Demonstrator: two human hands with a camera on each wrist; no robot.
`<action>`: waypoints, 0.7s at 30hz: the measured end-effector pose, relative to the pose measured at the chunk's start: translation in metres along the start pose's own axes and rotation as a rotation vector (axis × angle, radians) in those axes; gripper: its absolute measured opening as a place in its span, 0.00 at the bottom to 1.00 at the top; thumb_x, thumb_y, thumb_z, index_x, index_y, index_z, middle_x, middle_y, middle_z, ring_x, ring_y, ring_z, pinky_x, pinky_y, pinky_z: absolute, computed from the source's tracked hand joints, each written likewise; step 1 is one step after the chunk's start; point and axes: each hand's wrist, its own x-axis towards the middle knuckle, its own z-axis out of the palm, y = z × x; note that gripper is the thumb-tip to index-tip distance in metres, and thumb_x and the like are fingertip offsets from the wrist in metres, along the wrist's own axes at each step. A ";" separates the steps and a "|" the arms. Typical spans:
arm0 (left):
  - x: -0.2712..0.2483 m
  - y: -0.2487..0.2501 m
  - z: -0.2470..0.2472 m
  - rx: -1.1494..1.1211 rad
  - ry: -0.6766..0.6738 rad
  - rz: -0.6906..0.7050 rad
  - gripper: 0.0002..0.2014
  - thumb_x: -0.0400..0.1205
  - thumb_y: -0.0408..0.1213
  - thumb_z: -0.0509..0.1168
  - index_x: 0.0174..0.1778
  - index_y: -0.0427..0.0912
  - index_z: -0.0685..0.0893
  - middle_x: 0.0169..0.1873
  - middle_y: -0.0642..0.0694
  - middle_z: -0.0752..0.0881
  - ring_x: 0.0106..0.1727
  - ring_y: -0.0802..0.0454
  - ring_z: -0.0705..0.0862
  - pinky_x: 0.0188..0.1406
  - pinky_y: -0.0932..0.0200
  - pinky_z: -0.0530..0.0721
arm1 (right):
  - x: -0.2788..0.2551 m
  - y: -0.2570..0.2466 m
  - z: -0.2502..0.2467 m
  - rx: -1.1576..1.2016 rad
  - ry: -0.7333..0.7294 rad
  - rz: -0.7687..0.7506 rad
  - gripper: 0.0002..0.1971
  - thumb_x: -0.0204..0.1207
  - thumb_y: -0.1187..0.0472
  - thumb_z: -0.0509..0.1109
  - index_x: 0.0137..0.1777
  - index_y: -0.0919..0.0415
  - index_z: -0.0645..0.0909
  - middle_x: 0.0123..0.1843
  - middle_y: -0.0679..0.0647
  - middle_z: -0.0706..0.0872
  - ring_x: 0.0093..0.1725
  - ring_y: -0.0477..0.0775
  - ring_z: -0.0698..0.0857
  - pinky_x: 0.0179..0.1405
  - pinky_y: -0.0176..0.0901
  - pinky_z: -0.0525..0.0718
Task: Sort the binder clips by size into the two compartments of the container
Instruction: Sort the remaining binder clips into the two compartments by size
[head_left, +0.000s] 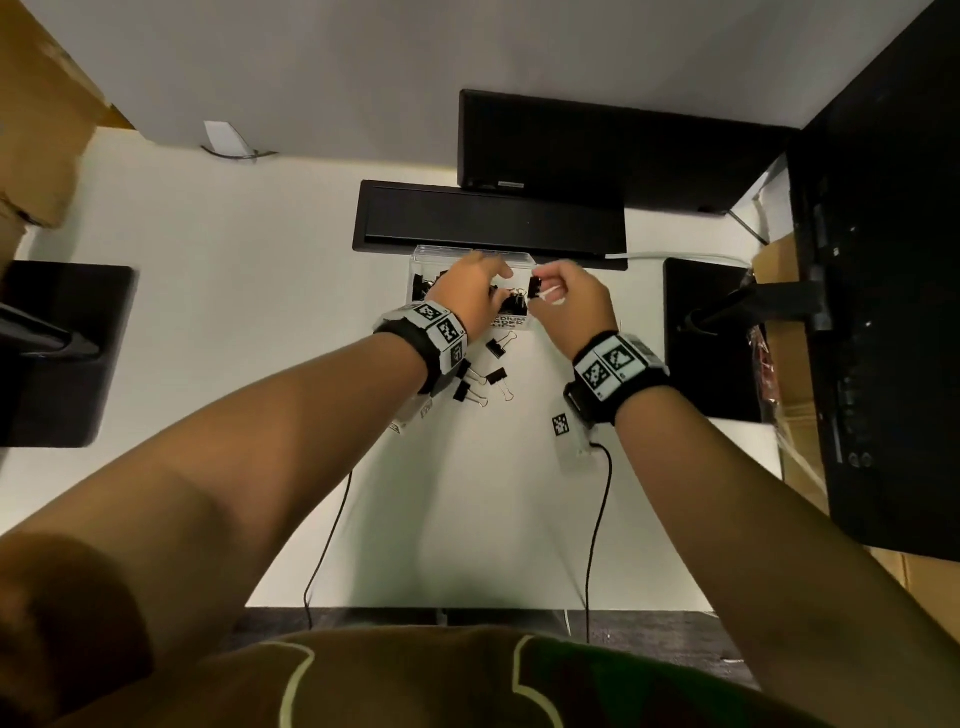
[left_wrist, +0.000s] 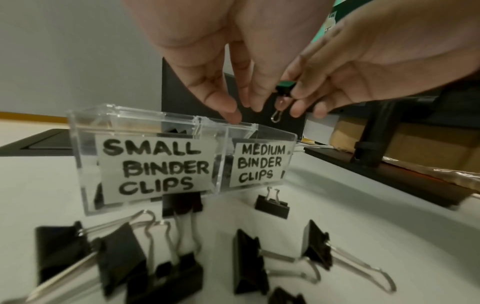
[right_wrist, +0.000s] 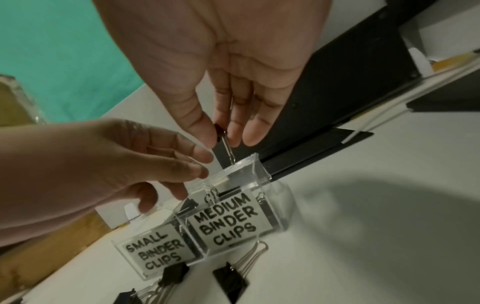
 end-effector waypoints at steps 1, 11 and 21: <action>-0.003 -0.001 -0.001 0.013 0.002 0.004 0.11 0.81 0.35 0.64 0.60 0.44 0.81 0.61 0.43 0.80 0.51 0.48 0.84 0.56 0.53 0.83 | 0.005 -0.003 0.002 -0.046 -0.003 -0.023 0.16 0.72 0.67 0.72 0.60 0.58 0.81 0.52 0.49 0.82 0.49 0.46 0.80 0.47 0.36 0.79; -0.077 -0.032 0.019 0.157 -0.218 0.114 0.11 0.79 0.29 0.61 0.55 0.40 0.82 0.55 0.41 0.78 0.48 0.46 0.81 0.46 0.50 0.85 | 0.001 -0.012 0.031 -0.241 -0.096 -0.159 0.11 0.74 0.67 0.65 0.55 0.60 0.82 0.56 0.58 0.83 0.50 0.50 0.79 0.51 0.41 0.79; -0.097 -0.048 0.037 0.378 -0.298 0.185 0.11 0.80 0.25 0.60 0.58 0.30 0.77 0.54 0.35 0.76 0.49 0.38 0.79 0.42 0.47 0.81 | -0.052 0.037 0.066 -0.533 -0.290 -0.025 0.12 0.76 0.61 0.70 0.58 0.61 0.79 0.61 0.59 0.76 0.59 0.60 0.79 0.53 0.53 0.84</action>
